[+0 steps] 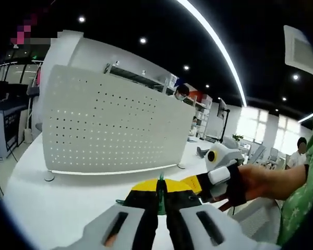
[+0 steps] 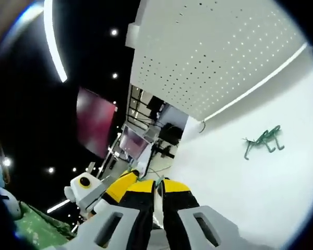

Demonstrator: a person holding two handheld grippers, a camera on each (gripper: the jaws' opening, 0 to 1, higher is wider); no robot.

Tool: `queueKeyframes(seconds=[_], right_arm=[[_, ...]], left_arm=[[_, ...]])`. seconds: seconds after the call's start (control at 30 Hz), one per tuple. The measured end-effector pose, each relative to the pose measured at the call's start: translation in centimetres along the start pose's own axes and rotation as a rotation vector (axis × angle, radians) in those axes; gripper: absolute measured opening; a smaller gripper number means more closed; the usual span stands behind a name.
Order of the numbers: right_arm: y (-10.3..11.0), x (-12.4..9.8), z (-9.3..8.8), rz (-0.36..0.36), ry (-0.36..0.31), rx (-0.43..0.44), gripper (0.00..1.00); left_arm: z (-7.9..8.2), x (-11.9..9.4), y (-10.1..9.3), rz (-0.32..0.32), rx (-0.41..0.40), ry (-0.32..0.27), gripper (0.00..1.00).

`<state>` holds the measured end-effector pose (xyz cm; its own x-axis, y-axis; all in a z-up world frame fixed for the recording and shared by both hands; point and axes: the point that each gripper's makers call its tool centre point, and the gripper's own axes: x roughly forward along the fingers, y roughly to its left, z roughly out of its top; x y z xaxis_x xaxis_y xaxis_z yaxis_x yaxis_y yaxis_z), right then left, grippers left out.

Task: Insert the hook assembly into the mounting plate slot until the hook locks in place.

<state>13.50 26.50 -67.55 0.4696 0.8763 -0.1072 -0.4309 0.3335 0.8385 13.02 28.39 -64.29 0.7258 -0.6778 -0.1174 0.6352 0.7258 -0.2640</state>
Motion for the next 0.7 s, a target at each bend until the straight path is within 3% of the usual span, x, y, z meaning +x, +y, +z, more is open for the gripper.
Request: queueKeyframes(seconds=[0.17, 0.3, 0.4, 0.53, 0.7], right_arm=[[0.2, -0.4, 1.5, -0.040, -0.046, -0.154, 0.01], [0.9, -0.5, 2.0, -0.093, -0.032, -0.402, 0.00], [1.5, -0.5, 2.0, -0.115, -0.031, -0.511, 0.00], [1.9, -0.3, 2.0, -0.136, -0.030, -0.595, 0.00], [2.1, -0.1, 2.0, -0.142, -0.024, -0.621, 0.00]], left_arm=[[-0.7, 0.1, -0.4, -0.014, 0.005, 0.038, 0.03], [-1.1, 0.2, -0.6, -0.011, 0.020, 0.055, 0.03], [-1.1, 0.2, -0.6, -0.009, 0.018, 0.064, 0.03], [-1.1, 0.2, -0.4, -0.002, 0.024, 0.067, 0.03], [-1.2, 0.2, -0.2, 0.014, 0.042, 0.067, 0.03]])
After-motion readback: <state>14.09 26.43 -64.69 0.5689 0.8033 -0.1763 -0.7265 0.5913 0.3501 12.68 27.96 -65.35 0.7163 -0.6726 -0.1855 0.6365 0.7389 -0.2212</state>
